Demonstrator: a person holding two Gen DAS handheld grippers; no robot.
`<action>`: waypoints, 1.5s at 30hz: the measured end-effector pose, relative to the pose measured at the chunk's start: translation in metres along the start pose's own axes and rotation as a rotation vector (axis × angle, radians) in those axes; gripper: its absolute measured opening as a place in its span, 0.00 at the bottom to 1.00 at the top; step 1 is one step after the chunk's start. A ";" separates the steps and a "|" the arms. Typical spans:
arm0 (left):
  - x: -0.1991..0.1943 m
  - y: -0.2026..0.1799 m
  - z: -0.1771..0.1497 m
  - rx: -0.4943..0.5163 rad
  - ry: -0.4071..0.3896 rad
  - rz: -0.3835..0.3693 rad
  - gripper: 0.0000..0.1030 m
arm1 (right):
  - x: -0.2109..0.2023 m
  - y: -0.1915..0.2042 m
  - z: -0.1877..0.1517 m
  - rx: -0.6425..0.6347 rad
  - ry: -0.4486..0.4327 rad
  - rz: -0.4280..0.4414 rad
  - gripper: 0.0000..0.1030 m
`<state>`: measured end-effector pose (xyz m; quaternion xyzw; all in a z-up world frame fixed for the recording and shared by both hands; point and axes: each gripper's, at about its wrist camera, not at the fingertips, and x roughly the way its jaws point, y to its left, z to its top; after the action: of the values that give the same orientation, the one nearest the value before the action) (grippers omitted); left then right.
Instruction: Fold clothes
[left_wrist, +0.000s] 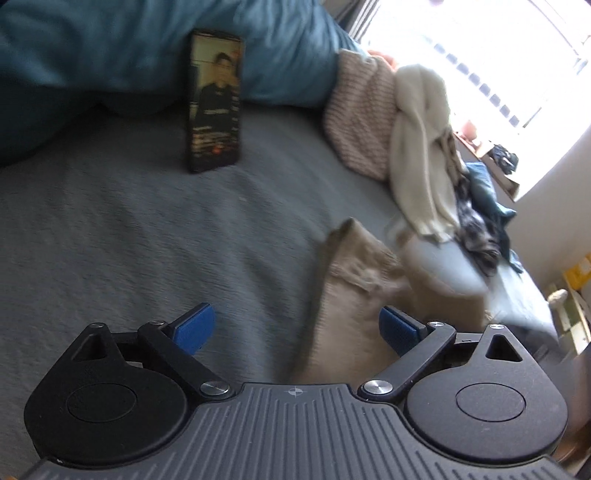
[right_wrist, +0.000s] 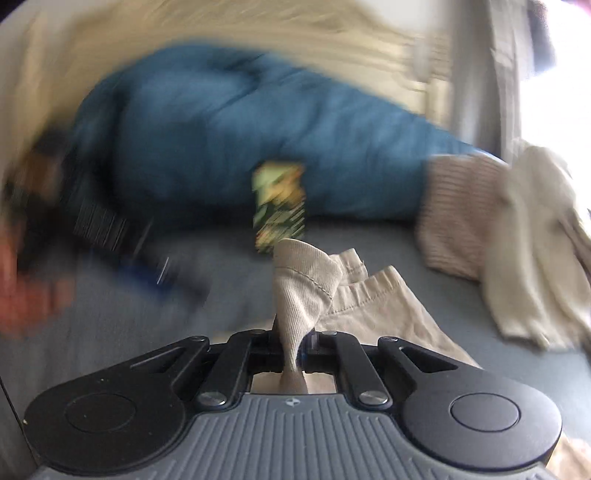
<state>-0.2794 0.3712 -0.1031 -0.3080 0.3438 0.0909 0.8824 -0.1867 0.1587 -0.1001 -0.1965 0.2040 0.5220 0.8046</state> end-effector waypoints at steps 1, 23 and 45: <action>-0.002 0.003 0.000 -0.006 -0.001 0.001 0.94 | 0.012 0.011 -0.011 -0.042 0.043 0.007 0.07; -0.002 -0.013 -0.002 0.091 -0.001 -0.104 0.94 | -0.034 0.043 -0.010 -0.108 0.065 0.204 0.49; 0.009 -0.011 -0.018 0.167 0.045 -0.101 0.58 | -0.020 -0.002 0.010 0.063 0.061 0.055 0.02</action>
<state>-0.2782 0.3511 -0.1139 -0.2525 0.3540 0.0106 0.9005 -0.1913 0.1482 -0.0804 -0.1814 0.2501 0.5308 0.7892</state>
